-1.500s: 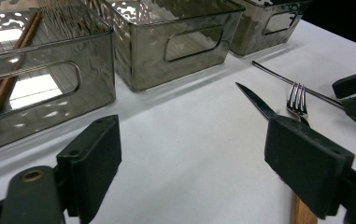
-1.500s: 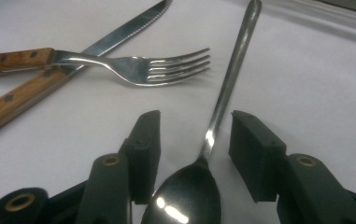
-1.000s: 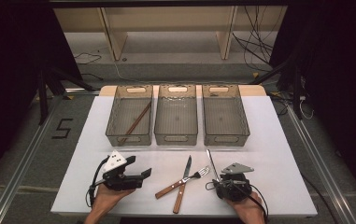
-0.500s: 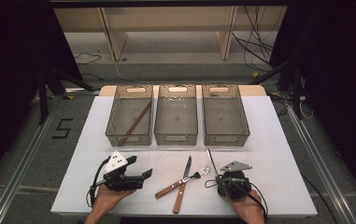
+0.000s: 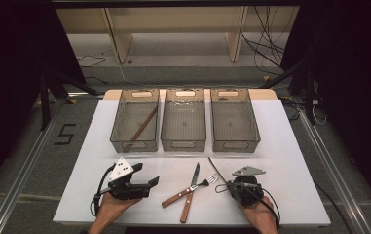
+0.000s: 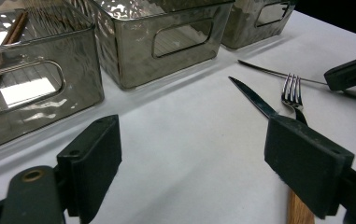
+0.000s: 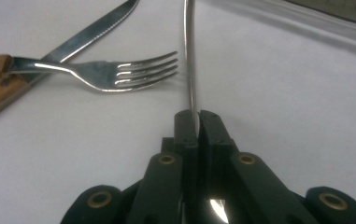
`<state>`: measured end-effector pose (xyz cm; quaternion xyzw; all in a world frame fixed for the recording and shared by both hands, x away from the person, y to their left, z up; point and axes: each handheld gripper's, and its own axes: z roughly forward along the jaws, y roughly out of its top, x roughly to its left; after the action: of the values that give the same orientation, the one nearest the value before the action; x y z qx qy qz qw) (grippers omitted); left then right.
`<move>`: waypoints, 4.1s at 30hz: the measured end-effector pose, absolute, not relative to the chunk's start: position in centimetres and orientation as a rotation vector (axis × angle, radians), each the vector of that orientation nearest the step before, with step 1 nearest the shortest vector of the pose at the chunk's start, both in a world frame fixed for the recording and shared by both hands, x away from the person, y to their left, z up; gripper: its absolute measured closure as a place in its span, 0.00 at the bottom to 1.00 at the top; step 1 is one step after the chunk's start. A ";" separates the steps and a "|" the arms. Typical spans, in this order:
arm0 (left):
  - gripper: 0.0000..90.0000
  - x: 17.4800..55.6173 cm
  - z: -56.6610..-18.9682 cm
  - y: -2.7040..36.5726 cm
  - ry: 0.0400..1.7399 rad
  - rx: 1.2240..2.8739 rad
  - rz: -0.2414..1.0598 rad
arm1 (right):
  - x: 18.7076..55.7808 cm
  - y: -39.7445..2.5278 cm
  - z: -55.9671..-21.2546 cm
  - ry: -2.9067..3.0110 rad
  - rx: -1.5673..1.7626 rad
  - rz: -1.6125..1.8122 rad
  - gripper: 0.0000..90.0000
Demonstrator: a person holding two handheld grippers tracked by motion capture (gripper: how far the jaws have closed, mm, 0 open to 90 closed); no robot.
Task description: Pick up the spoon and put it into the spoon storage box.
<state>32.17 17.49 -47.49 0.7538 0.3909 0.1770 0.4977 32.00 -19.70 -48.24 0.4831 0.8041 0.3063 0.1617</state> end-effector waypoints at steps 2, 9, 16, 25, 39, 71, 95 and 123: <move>0.21 32.2 -47.5 17.4 0.945 1.824 0.430 | 32.1 -20.1 -47.9 2.277 1.392 0.889 0.99; 0.21 32.2 -47.5 17.4 0.938 1.829 0.427 | 32.9 -20.9 -47.7 2.311 1.402 0.913 1.00; 0.21 32.1 -47.4 17.4 0.938 1.828 0.428 | 32.9 -20.6 -47.8 2.310 1.375 0.887 1.00; 0.21 32.2 -47.5 17.5 0.946 1.828 0.429 | 32.9 -21.0 -47.5 2.315 1.366 0.936 1.00; 0.21 32.3 -47.5 17.8 0.958 1.812 0.428 | 32.2 -21.3 -44.0 2.280 1.307 1.052 1.00; 0.21 31.6 -47.7 18.6 0.921 1.782 0.425 | 41.8 -15.3 -38.4 2.205 1.267 1.159 1.00; 0.19 31.5 -47.8 18.7 0.918 1.775 0.422 | 48.5 -10.5 -38.0 2.196 1.377 1.161 1.00; 0.19 31.5 -47.8 18.5 0.908 1.788 0.423 | 50.8 -7.5 -40.1 2.213 1.427 1.091 1.00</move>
<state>31.49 18.53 -47.84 0.7456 0.3785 0.1765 0.5193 50.79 -7.45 -40.10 0.4954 0.7682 0.3787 0.1451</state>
